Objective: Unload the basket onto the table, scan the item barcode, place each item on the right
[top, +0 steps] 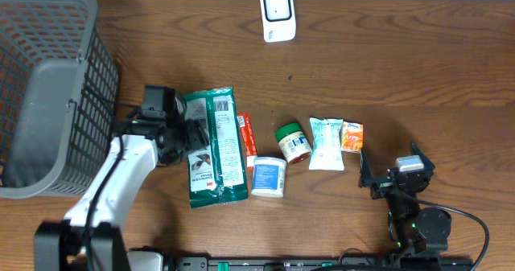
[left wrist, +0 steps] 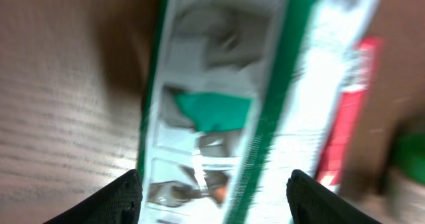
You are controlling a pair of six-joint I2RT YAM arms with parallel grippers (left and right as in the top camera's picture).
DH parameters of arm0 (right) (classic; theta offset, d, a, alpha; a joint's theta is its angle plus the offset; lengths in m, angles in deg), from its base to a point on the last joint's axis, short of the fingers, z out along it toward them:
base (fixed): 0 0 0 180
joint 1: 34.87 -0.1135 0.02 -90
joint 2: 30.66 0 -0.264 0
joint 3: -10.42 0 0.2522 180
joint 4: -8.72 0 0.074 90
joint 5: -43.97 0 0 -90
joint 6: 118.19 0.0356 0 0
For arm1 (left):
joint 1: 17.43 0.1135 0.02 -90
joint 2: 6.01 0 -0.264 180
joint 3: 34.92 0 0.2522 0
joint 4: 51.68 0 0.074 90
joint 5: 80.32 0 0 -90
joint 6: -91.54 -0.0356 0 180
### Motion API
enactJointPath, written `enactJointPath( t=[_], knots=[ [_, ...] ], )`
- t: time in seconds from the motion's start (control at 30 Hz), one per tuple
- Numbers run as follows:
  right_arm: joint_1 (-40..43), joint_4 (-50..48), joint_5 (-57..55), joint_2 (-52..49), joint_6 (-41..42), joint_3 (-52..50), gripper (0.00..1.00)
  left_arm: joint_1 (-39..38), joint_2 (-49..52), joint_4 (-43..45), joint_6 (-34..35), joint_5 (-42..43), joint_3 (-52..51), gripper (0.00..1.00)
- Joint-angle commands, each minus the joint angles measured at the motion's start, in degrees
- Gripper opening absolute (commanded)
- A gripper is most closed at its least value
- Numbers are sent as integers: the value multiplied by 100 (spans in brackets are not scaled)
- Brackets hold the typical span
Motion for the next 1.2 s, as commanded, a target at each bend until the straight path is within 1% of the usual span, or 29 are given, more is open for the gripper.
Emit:
enactJointPath(
  t=[0.0, 0.03, 0.07, 0.13, 0.17, 0.2, 0.3, 0.43, 0.63, 0.7, 0.8, 0.93, 1.03, 1.07, 1.1, 1.17],
  knots=[
    [-31, 15, 24, 17, 81, -4, 99, -13, -514, -13, -103, 24, 348, 70],
    [-31, 15, 24, 17, 81, -4, 99, -13, -590, -24, -103, 26, 348, 66],
    [-31, 15, 24, 17, 81, -4, 99, -13, -649, -66, -105, 26, 348, 58],
    [-31, 15, 24, 17, 81, -4, 99, -46, -702, -225, -136, 24, 348, 27],
    [-31, 15, 24, 17, 81, -4, 99, -74, -702, -317, -203, 24, 348, 8],
    [-31, 15, 24, 17, 81, -4, 99, -120, -697, -424, -286, 20, 345, 7],
    [-31, 15, 24, 17, 81, -4, 99, -306, -682, -682, -481, -2, 328, 7],
    [-31, 15, 24, 17, 81, -4, 99, -551, -682, -841, -494, -70, 321, 7],
    [-31, 15, 24, 17, 81, -4, 99, -756, -684, -1023, -494, -623, 354, 8],
    [-31, 15, 24, 17, 81, -4, 99, -741, -695, -1191, -509, -645, 450, 11],
    [-31, 15, 24, 17, 81, -4, 99, -741, -745, -1460, -726, -645, 745, 14],
    [-31, 15, 24, 17, 81, -4, 99, -741, -811, -1648, -752, -774, 1176, 17],
    [-31, 15, 24, 17, 81, -4, 99, -741, -835, -1532, -748, -769, 1263, 49],
    [-31, 15, 24, 17, 81, -4, 99, -741, -833, -1515, -748, -769, 1263, 57],
    [-31, 15, 24, 17, 81, -4, 99, -741, -828, -1517, -748, -769, 1261, 61],
    [-31, 9, 37, 17, 81, -4, 99, -741, -822, -1521, -750, -772, 1261, 64]
  ],
)
